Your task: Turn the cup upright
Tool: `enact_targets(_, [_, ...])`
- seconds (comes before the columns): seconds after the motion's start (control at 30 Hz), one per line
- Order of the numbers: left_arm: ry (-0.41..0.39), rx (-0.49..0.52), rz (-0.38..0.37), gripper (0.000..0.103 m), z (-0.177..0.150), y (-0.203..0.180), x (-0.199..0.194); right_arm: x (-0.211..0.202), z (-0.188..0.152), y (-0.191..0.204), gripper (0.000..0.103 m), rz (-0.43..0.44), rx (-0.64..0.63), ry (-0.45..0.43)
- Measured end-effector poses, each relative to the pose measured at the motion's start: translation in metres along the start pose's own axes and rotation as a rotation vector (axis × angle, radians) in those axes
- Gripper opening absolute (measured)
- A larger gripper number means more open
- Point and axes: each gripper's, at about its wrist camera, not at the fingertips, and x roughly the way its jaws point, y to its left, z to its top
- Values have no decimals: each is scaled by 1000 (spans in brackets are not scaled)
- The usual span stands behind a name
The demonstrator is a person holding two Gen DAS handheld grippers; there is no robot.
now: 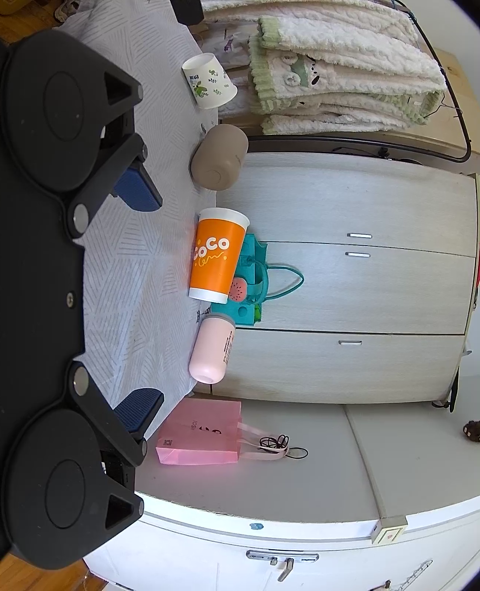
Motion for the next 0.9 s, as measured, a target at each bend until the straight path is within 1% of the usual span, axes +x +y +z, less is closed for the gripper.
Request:
enact_targets(0.17, [-11,18,16,103,-1,-3,-1,-1,1,0,103,7,3,2])
enact_targets(0.3, [-8,8,12,103,0,-1,-1,-2,2,-1,103,7,5,1])
enact_targets(0.5, [1,17,20,103,-1,-2,-1,-1,2,-2,103,-5,10,1])
enact_targets(0.63, [-7,34,20,103,-2,-4,-3,0,2,-5,103,-10,18,7])
enact_targets(0.9, [-5,32,15,103,-1,-4,-4,0,2,-5,103,-13,21,10])
